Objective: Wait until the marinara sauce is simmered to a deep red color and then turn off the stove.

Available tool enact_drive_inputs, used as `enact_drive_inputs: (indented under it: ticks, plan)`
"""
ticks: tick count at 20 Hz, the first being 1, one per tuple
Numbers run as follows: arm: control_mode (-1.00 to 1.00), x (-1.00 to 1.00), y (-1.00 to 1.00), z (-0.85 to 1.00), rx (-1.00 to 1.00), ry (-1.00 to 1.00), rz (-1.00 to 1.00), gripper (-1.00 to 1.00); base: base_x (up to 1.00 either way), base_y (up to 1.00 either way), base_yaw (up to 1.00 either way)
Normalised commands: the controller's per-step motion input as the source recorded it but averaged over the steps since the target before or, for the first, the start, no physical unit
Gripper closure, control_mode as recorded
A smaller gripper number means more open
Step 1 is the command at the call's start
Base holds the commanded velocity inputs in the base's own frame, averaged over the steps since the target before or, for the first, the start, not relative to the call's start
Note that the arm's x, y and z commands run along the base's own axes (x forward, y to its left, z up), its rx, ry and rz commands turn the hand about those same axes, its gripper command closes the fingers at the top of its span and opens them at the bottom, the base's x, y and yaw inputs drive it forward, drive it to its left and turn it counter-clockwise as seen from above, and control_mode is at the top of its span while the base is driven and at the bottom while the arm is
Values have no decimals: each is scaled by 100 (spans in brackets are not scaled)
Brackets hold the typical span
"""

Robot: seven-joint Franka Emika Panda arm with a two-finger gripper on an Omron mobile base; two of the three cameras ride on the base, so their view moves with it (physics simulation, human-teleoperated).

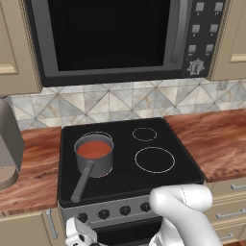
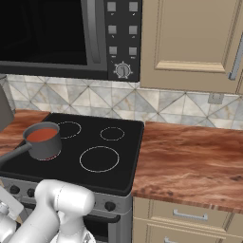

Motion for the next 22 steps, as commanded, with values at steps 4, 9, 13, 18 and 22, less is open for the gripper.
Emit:
enact_drive_inputs:
  ticks: [4, 9, 13, 18, 22]
  plan:
    - [-100, 0, 0, 0, 0, 0, 0, -100, 0, 0, 0]
    - [-100, 0, 0, 0, 0, 0, 0, -100, 0, 0, 0]
    - [-100, 0, 0, 0, 0, 0, 0, -100, 0, 0, 0]
    - [-100, 0, 0, 0, 0, 0, 0, -100, 0, 0, 0]
    - [-100, 0, 0, 0, 0, 0, 0, -100, 0, 0, 0]
